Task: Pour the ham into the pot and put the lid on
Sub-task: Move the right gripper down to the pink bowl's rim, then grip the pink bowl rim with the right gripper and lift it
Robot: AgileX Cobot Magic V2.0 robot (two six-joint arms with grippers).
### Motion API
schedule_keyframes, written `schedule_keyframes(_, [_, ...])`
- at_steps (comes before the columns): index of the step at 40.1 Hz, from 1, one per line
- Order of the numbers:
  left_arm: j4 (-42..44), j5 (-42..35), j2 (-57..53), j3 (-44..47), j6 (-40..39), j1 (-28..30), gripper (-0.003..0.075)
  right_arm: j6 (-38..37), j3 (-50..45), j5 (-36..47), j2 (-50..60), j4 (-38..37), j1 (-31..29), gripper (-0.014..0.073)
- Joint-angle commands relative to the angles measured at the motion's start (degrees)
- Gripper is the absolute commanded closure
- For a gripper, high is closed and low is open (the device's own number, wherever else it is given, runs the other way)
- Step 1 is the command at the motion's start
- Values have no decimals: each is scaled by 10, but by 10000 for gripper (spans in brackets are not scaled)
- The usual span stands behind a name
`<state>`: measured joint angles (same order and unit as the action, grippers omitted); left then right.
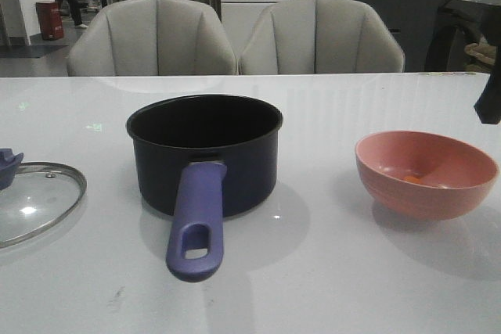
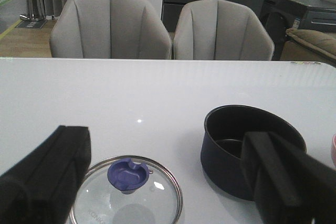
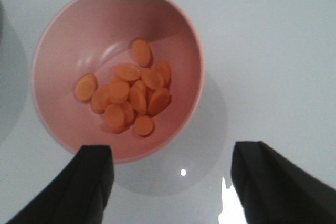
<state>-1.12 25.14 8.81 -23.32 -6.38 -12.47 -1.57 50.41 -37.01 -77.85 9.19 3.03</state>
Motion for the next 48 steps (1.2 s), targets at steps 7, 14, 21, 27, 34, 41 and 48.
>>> schedule_keyframes(7, [-4, -47, 8, -14, -2, -4, 103, 7, 93, -24, -86, 17, -33, 21])
schedule_keyframes(14, [-4, -47, 8, -14, -2, -4, 103, 16, 116, -21, -143, 19, -32, 21])
schedule_keyframes(21, [-4, -47, 8, -14, -2, -4, 103, 21, 138, -21, -193, 20, -32, 32])
schedule_keyframes(27, [-4, -47, 8, -14, -2, -4, 103, 28, 154, -28, -228, 24, -32, 176])
schedule_keyframes(34, [-4, -47, 8, -14, -2, -4, 103, 34, 163, -20, -239, 53, -32, 440])
schedule_keyframes(41, [-4, -47, 8, -14, -2, -4, 103, 78, 185, -26, -235, 91, -32, 452])
schedule_keyframes(48, [-4, -47, 8, -14, -2, -4, 103, 117, 199, -42, -205, 115, -29, 452])
